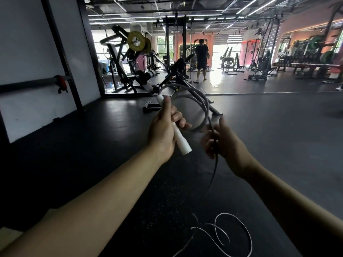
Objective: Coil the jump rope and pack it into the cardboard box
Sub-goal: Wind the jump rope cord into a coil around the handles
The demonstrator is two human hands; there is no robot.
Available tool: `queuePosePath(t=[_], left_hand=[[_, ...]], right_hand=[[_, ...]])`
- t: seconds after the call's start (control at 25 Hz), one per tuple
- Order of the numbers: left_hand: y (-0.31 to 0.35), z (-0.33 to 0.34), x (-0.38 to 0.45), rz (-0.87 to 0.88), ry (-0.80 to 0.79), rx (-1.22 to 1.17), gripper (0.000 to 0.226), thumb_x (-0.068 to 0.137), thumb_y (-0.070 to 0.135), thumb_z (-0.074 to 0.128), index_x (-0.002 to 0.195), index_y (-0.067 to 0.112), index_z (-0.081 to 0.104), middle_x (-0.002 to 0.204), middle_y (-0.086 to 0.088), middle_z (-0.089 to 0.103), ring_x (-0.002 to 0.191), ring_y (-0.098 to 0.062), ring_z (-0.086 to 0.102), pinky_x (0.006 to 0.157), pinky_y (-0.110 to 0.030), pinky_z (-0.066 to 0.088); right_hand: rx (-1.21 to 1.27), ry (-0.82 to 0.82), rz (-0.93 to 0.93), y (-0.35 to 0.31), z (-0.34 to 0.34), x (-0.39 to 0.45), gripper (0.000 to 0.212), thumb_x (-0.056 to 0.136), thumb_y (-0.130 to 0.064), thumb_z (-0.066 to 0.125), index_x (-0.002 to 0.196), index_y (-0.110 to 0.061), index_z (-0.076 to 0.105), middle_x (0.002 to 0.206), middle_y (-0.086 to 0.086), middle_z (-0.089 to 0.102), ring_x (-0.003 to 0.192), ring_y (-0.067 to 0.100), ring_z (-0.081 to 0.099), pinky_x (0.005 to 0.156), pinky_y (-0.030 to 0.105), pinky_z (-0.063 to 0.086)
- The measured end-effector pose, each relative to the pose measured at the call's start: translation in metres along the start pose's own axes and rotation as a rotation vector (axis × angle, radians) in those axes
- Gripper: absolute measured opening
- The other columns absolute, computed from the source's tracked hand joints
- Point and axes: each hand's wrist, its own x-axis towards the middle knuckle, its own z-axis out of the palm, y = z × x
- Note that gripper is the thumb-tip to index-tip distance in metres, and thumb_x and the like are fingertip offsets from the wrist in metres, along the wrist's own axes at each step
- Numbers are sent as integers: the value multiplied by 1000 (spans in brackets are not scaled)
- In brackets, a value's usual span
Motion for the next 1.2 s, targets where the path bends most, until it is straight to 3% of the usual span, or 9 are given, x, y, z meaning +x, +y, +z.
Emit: queuePosePath(t=[0.16,0.32,0.44,0.56,0.68,0.8,0.96,1.08,1.2], left_hand=[[-17,12,-3,-2,308,-68,45,101,57,44,86,17,56,57,8,63,64,-14,64,84,-41,57],[-28,11,-12,-8,319,62,46,102,61,39,92,21,60,71,9,71,72,-14,71,89,-41,57],[-31,-8,-9,57,289,192,42,101,54,48,87,18,65,86,4,73,91,-20,73,89,-41,58],[-28,-39,-7,3,184,324,30,94,44,65,102,15,68,100,-1,77,105,-26,73,79,-36,55],[3,-64,1,84,113,467,55,84,36,78,131,18,59,120,-2,73,110,-20,68,86,-33,53],[45,-60,11,337,-229,1032,80,73,49,85,141,30,49,132,9,66,121,-8,60,101,-30,46],[53,-10,8,243,-617,1587,100,58,61,89,144,41,42,141,7,62,125,-12,59,105,-35,49],[42,5,12,153,-558,1649,104,46,67,88,138,36,50,129,9,69,113,-15,66,97,-40,55],[32,-3,14,52,-560,1472,67,58,45,94,118,26,70,111,7,77,102,-13,72,95,-37,56]], right_hand=[[2,50,-54,3,47,-6,58,95,-67,45,101,-12,64,78,9,56,63,22,49,52,28,38],[131,280,-144,2,72,-9,36,100,-34,60,105,1,67,75,3,69,62,9,63,53,23,48],[75,302,-103,3,63,-4,29,102,-28,58,91,-3,68,56,-6,57,47,5,47,43,21,37],[-100,227,-70,-5,42,2,28,102,-26,58,82,-12,70,52,-6,53,47,8,44,43,21,34],[-314,108,-3,-21,16,10,28,102,-30,59,82,-14,72,55,-6,54,49,9,44,45,21,34],[-639,-68,-10,-46,0,20,30,101,-33,60,83,-12,72,56,-5,54,46,7,44,44,19,35],[-892,-202,-68,-74,4,31,27,99,-28,64,76,-16,68,54,-9,54,42,0,45,45,15,37],[-930,-231,-77,-74,7,28,15,95,-36,67,86,-25,65,66,-8,60,44,0,48,48,18,41],[-627,-200,-32,-65,3,22,31,89,-40,75,102,-22,52,69,3,62,44,8,44,42,23,37]])
